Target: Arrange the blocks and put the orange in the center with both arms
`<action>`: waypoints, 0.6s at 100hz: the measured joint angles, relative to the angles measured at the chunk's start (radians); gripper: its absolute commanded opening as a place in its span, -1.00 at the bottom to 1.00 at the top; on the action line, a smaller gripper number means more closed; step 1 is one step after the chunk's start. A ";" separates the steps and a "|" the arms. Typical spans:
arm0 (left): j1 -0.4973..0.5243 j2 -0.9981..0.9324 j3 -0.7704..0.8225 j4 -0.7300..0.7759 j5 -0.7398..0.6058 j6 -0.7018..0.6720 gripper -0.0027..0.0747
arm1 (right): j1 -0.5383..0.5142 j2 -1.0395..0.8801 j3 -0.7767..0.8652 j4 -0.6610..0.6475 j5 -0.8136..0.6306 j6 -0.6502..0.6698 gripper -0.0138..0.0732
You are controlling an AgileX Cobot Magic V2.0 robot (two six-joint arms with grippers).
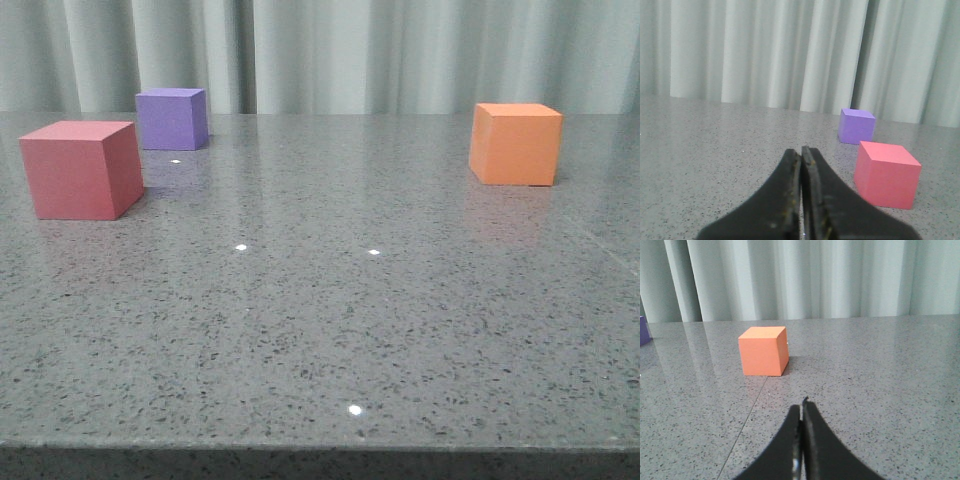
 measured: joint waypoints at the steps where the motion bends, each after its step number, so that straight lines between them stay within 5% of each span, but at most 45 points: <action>1: 0.000 0.000 0.000 0.000 0.000 0.000 -0.98 | 0.000 0.000 0.000 0.000 0.000 0.000 -0.84; 36: 0.000 0.000 0.000 0.000 0.000 0.000 -0.98 | 0.000 0.000 -0.019 0.012 -0.022 0.000 -0.84; 60: 0.000 0.000 0.000 0.000 0.000 0.000 -0.98 | 0.000 0.080 -0.289 0.019 0.168 0.000 -0.84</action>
